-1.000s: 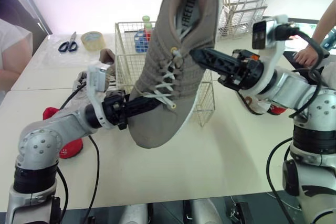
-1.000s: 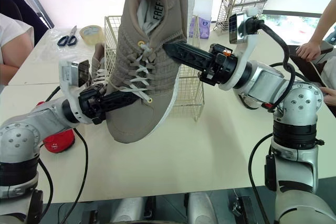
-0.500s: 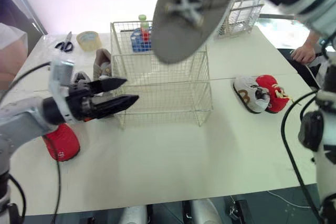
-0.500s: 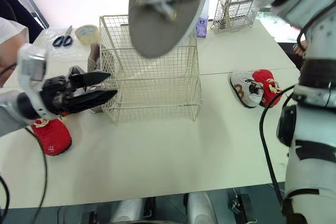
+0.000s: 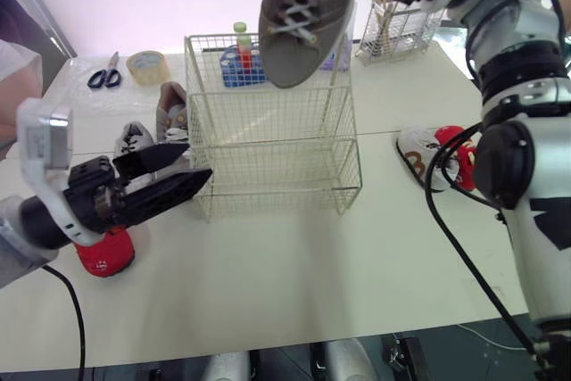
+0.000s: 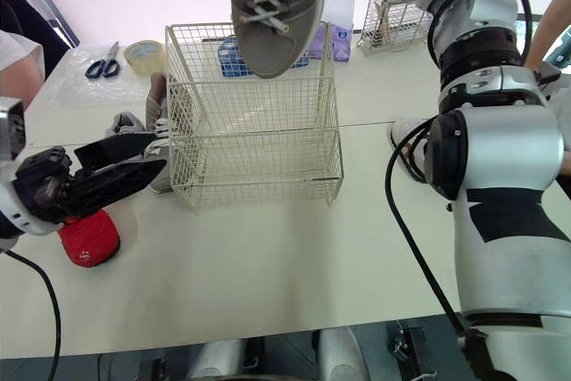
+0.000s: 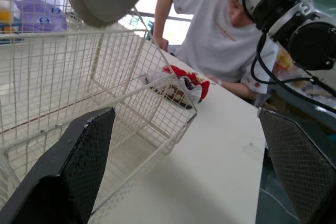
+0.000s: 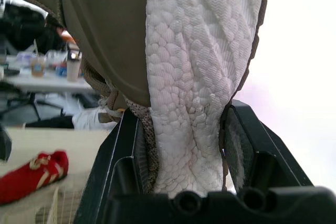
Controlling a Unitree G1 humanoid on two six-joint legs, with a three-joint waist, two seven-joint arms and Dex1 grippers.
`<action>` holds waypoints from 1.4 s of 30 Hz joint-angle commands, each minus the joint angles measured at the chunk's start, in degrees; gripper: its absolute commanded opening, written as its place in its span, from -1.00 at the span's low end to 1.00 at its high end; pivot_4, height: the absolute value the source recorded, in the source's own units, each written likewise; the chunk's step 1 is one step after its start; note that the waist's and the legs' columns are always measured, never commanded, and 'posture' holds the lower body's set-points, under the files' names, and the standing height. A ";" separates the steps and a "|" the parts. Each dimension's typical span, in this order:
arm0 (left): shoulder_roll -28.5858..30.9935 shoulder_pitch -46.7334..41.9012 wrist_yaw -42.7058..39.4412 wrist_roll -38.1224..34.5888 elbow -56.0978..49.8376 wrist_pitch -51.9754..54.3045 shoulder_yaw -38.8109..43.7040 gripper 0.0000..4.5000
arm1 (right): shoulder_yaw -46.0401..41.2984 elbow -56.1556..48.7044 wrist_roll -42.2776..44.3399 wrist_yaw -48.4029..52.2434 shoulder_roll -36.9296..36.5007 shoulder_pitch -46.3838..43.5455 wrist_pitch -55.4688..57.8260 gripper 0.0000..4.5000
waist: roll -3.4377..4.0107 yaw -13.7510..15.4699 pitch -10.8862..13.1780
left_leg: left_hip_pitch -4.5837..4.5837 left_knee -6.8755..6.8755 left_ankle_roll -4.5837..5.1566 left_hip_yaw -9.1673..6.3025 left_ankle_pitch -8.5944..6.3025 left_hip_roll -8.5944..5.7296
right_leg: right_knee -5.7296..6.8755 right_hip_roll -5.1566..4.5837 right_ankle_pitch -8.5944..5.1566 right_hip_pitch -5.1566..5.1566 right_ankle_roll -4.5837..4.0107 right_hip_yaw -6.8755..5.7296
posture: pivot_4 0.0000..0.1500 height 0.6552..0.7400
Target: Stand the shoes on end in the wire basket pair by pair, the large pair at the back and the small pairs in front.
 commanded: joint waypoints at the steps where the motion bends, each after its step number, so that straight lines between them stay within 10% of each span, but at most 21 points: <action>1: -0.09 1.37 0.67 -2.08 -1.43 -2.25 2.49 0.99 | -1.83 -0.66 -2.86 1.81 0.49 -0.17 -4.62 -0.31 | 0.00 -0.01 0.00 | -0.03 0.00 -0.05 0.00 0.03 0.00 | -0.01 0.00 0.00 -0.02 0.00 -0.01 | 1.00 1.00; 13: 0.11 1.39 0.86 -1.61 -0.27 -4.69 -0.56 0.99 | -6.07 1.61 -7.65 -0.71 2.50 5.70 -2.08 -0.31 | 0.00 -0.05 -0.01 | -0.09 -0.41 -0.32 -0.01 0.19 -0.02 | -0.46 0.01 0.08 -0.03 -0.07 -0.05 | 1.00 1.00; 19: 0.18 1.24 0.78 -1.60 0.29 -5.14 -1.25 1.00 | -7.73 1.50 -9.24 -4.36 2.58 6.44 -2.47 0.98 | 0.01 -0.05 -0.01 | -0.09 -0.49 -0.34 -0.01 0.21 -0.01 | -0.45 0.09 0.09 -0.07 -0.05 -0.06 | 1.00 1.00; 36: -0.18 -1.68 0.93 -1.22 1.83 -6.14 -5.14 1.00 | -10.01 -4.67 -10.70 -8.31 -4.56 8.23 -7.17 0.98 | 0.00 0.07 -0.01 | 0.01 -0.48 -0.41 0.02 0.28 -0.02 | -0.34 0.29 0.13 -0.01 0.03 -0.06 | 1.00 1.00; 42: 3.31 -5.48 3.75 -0.30 9.24 -5.95 -1.50 1.00 | -12.96 -28.23 0.20 -5.29 -9.04 16.10 16.51 0.98 | -0.01 0.36 -0.01 | 0.04 -0.47 -0.41 0.01 0.29 -0.01 | -0.31 0.29 0.15 0.00 0.05 -0.07 | 1.00 1.00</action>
